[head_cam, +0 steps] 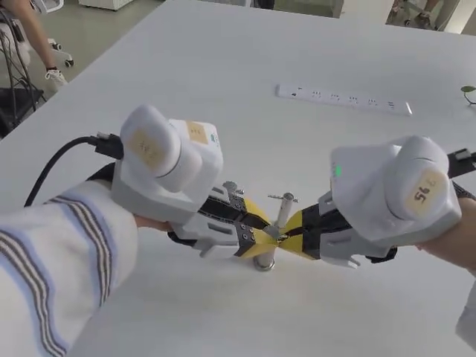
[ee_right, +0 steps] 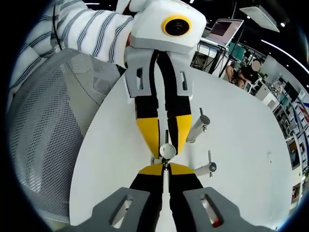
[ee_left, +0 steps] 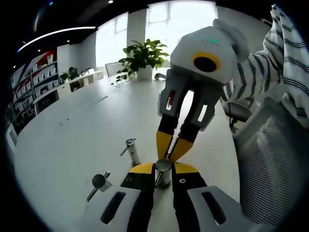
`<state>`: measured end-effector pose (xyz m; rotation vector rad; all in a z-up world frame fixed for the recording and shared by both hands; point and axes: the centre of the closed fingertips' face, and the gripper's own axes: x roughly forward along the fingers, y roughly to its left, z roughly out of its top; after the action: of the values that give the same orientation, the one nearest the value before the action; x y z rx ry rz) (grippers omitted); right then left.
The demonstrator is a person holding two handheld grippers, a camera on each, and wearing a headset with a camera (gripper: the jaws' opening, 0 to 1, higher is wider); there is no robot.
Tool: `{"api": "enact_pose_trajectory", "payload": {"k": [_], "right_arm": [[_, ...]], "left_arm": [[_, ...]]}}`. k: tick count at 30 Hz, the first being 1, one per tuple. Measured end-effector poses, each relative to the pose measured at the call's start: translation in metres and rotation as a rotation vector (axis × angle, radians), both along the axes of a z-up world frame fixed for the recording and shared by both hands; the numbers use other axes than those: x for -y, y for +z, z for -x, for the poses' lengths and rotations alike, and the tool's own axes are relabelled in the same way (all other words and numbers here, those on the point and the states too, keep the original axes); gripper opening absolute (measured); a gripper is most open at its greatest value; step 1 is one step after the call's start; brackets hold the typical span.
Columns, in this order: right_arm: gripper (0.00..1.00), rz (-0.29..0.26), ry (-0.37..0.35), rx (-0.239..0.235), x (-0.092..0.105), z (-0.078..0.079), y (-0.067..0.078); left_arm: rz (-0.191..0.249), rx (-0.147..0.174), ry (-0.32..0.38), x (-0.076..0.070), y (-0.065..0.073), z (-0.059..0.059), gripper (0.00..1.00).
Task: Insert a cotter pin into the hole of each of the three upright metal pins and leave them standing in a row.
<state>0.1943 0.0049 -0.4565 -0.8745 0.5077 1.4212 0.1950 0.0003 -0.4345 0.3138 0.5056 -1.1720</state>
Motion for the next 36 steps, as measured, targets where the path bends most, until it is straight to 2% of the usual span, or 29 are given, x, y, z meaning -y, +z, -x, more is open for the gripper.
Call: {"api": "enact_pose_trajectory", "payload": {"k": [5,7,9,13,14,15,18,23,28,30,34,36], "right_arm": [[0.0,-0.009,-0.015,-0.012,0.0,0.001,0.002],[0.06,-0.025,-0.027,-0.01,-0.002,0.001,0.004],[0.11,-0.04,-0.036,-0.019,-0.003,0.002,0.006],[0.14,-0.07,-0.078,-0.032,-0.006,0.003,0.006],[0.15,-0.079,-0.09,-0.038,-0.007,0.003,0.006],[0.17,-0.091,-0.106,-0.049,-0.007,0.003,0.006],[0.19,-0.139,-0.152,-0.083,-0.012,0.004,0.005],[0.21,-0.184,-0.19,-0.124,-0.019,0.007,0.001],[0.25,-0.204,-0.229,-0.151,-0.025,0.007,-0.008],[0.25,-0.218,-0.239,-0.171,-0.027,0.008,-0.01],[0.27,-0.225,-0.249,-0.172,-0.029,0.01,-0.013],[0.27,-0.232,-0.258,-0.177,-0.029,0.01,-0.014]], "left_arm": [[-0.006,0.021,-0.006,0.0,0.001,0.001,0.1],[0.027,0.002,0.002,0.001,0.005,0.001,0.12],[0.03,-0.004,-0.001,-0.001,0.007,0.003,0.19],[0.029,-0.026,-0.006,-0.007,0.007,0.01,0.31],[0.043,-0.037,-0.001,-0.008,0.009,0.013,0.34],[0.095,-0.057,0.011,-0.008,0.015,0.017,0.38],[0.169,-0.081,0.03,-0.013,0.024,0.023,0.51],[0.148,-0.088,0.055,-0.033,0.02,0.035,0.65],[0.173,-0.104,0.094,-0.047,0.017,0.043,0.75],[0.178,-0.117,0.108,-0.051,0.016,0.047,0.81],[0.181,-0.139,0.102,-0.054,0.011,0.056,0.92],[0.174,-0.149,0.104,-0.056,0.007,0.061,0.93]]}}
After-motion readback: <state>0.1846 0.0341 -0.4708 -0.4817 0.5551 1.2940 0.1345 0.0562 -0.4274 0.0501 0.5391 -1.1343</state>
